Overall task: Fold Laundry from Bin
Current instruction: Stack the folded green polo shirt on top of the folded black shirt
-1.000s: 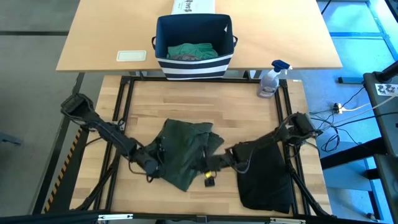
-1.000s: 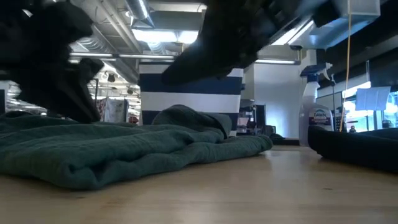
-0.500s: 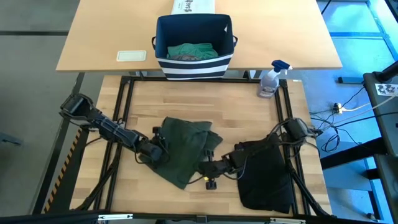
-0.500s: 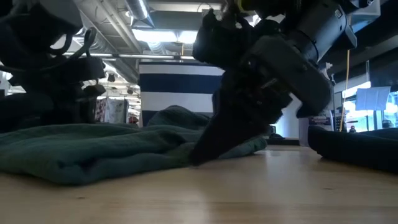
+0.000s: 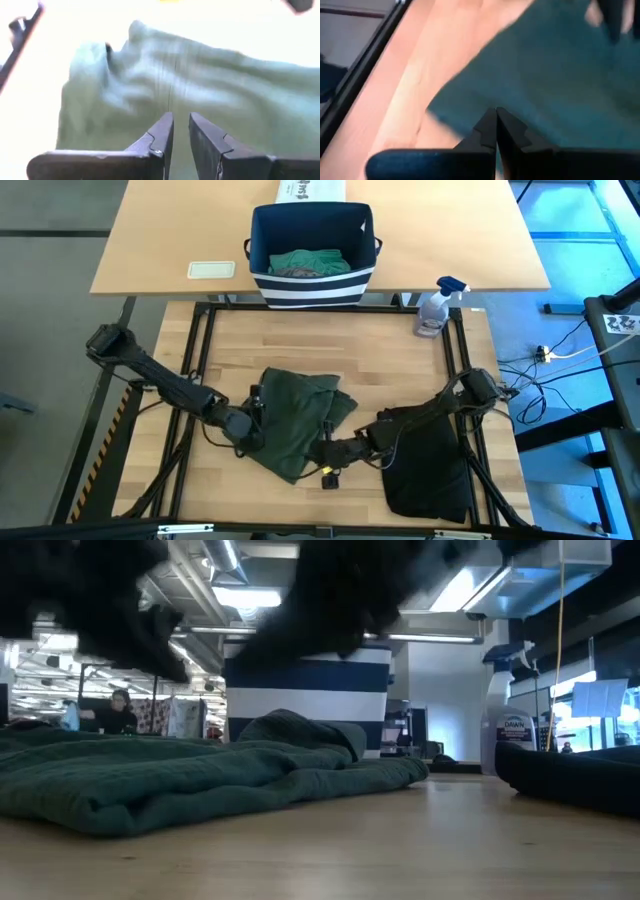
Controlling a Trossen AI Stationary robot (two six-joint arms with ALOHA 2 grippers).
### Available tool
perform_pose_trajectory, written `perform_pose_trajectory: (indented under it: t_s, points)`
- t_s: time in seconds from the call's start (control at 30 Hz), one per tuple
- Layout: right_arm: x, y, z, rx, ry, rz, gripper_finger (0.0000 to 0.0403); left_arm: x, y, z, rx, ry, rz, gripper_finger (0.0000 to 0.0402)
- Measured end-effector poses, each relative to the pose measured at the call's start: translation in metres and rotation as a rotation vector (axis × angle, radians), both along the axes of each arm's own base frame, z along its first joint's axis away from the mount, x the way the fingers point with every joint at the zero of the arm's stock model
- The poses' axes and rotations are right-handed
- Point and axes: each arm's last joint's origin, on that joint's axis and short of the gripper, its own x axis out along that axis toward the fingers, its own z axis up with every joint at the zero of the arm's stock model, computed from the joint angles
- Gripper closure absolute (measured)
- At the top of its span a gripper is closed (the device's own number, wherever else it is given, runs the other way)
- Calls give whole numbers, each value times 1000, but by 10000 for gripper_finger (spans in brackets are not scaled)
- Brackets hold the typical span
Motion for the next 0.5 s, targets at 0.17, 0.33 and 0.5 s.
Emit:
perform_pose_trajectory:
  t_s: [0.17, 0.33, 0.5]
  points:
    - [-6, -6, 47, -105, -131, -32, 398, -17, -3, 42, 25, -133, -62, 344]
    - [-44, -25, 109, -106, -325, -58, 398, -50, 8, 85, -62, -358, -57, 344]
    - [-100, -52, 126, -62, -552, -121, 398, -70, 15, 100, -136, -454, -85, 344]
